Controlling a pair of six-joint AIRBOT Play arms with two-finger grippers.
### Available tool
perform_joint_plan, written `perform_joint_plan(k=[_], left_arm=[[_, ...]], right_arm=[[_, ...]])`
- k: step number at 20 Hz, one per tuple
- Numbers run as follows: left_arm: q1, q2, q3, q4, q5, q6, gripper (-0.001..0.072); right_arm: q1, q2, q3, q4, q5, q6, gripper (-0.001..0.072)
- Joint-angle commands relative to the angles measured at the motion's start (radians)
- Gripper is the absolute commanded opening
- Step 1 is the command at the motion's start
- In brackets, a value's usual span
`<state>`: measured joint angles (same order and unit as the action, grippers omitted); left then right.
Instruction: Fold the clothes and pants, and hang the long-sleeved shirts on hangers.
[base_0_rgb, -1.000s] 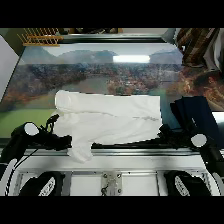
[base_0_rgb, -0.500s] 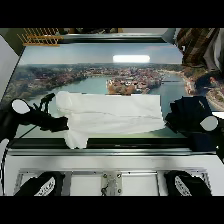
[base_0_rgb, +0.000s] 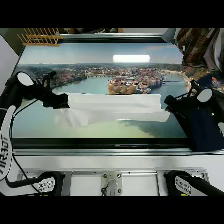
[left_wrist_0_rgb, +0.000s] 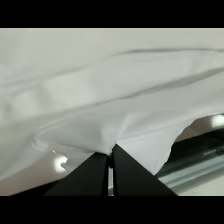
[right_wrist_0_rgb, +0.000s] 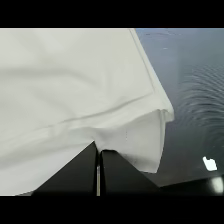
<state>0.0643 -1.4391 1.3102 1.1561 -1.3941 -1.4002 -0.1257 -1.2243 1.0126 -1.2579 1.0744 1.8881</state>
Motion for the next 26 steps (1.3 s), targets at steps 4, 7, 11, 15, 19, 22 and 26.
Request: perform_joint_plan(k=[4,7,11,15,19,22,26], left_arm=[[0.000,-0.241,0.294,-0.006,0.015,0.007,0.0005],[0.000,-0.319,0.389,-0.008,0.015,0.006,0.0005],[-0.003,-0.397,0.470,-0.008,0.003,0.006,0.0005],[-0.005,-0.403,0.472,-0.007,0.049,-0.015,0.0586],[0.002,-0.320,0.474,-0.005,0.125,-0.055,0.0585],[-0.005,-0.241,0.474,-0.006,0.094,-0.055,0.0114],[-0.075,-0.177,0.473,-0.006,0.073,-0.055,0.0005]], right_arm=[[0.042,-0.197,0.160,-0.003,-0.091,-0.018,0.0011],[0.061,-0.240,0.167,-0.002,-0.162,-0.016,0.0011],[0.074,-0.267,0.167,0.033,-0.266,-0.019,0.0013],[0.073,-0.272,0.168,0.161,-0.362,-0.106,0.0177],[0.035,-0.267,0.222,0.285,-0.323,-0.253,0.0625],[-0.065,-0.267,0.249,0.283,-0.171,-0.332,0.0626],[-0.232,-0.332,0.248,0.286,0.057,-0.489,0.0626]])
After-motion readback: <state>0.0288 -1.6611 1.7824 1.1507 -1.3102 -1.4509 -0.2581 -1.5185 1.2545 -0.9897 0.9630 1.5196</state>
